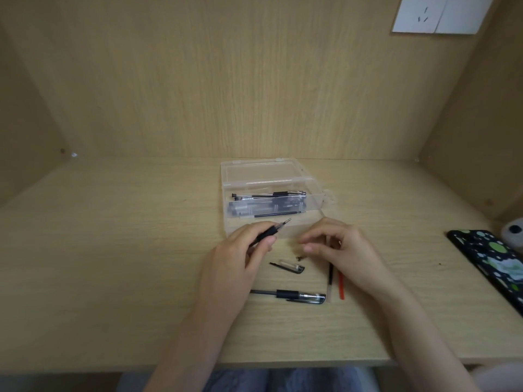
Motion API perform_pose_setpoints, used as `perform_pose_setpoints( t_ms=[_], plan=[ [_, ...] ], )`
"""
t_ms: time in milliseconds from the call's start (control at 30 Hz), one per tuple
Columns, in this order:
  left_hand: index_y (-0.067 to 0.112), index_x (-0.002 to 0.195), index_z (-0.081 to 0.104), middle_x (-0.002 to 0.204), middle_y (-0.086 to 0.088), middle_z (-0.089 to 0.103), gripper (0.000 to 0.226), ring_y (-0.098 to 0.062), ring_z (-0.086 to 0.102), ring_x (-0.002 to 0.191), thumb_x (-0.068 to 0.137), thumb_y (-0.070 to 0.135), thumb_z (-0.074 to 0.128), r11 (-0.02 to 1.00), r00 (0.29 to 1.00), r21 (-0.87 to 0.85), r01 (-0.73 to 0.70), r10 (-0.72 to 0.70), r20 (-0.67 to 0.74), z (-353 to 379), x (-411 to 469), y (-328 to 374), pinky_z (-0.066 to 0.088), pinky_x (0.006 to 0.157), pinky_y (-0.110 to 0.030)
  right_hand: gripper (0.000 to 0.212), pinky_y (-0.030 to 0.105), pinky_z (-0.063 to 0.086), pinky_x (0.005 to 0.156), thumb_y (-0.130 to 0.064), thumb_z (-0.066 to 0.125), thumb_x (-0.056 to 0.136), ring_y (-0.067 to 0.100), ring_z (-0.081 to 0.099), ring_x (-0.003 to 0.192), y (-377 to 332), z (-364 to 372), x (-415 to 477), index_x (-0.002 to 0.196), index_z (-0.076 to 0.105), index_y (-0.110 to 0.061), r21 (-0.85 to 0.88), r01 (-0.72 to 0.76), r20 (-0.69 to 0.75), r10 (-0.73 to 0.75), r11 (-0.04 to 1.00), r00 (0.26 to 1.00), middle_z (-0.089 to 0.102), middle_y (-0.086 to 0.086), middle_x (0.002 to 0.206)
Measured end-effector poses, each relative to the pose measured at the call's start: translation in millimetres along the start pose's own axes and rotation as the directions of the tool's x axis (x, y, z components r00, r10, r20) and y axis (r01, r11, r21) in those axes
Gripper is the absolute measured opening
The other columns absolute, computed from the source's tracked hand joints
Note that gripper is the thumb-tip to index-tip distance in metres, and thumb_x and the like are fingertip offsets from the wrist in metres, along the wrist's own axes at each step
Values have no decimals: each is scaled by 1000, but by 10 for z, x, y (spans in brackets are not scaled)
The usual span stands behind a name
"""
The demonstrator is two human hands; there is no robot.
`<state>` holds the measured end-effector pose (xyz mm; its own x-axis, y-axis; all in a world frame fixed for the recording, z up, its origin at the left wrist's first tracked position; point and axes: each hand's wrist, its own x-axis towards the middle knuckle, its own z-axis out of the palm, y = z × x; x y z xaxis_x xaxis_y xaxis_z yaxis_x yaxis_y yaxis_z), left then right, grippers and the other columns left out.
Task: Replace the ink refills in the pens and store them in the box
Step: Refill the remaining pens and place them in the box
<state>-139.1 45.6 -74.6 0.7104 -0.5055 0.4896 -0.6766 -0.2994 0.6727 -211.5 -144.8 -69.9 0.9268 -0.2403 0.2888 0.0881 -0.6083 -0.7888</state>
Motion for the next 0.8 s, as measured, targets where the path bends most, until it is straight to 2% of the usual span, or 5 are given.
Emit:
perform_pose_setpoints(
  t_ms=[100,233,367,467,800],
  plan=[
    [31,112,62,91,19,65,30,4,60,81,88,42,48,1000,1000,19,-9,9,-13,6,4,-4,48,71,-15,15,18,40,79,-12,77,72,9,54,85,29,6,-7,84,74,-21,-92,-27,94,35,995,995,62,-6,84],
    [31,112,63,92,18,66,28,2,62,82,88,40,50,999,1000,43,-11,11,-4,10,9,-2,47,71,-12,15,8,36,78,-13,78,71,2,53,86,23,35,-3,79,71,-24,-153,-4,139,25,988,990,61,-7,85],
    [32,112,62,96,20,65,26,3,61,84,88,38,54,999,1000,52,-5,5,5,13,6,-14,51,73,-19,12,6,36,65,-9,76,74,-5,53,65,-48,23,-12,78,70,-19,24,-36,-12,36,999,999,63,-10,69],
    [30,110,63,90,19,65,22,2,60,85,92,34,51,999,1000,49,-7,6,20,17,4,-12,48,74,-20,14,11,41,68,-7,75,75,0,57,67,-76,-5,-7,81,71,-19,208,-22,-148,54,978,987,67,-11,69],
    [29,107,65,89,19,64,26,0,59,86,90,36,47,997,997,67,-35,30,70,24,6,6,48,76,-24,20,11,41,74,-6,71,78,4,57,77,-144,17,-27,85,73,-25,230,36,-120,-9,973,993,71,-7,85]
  ],
)
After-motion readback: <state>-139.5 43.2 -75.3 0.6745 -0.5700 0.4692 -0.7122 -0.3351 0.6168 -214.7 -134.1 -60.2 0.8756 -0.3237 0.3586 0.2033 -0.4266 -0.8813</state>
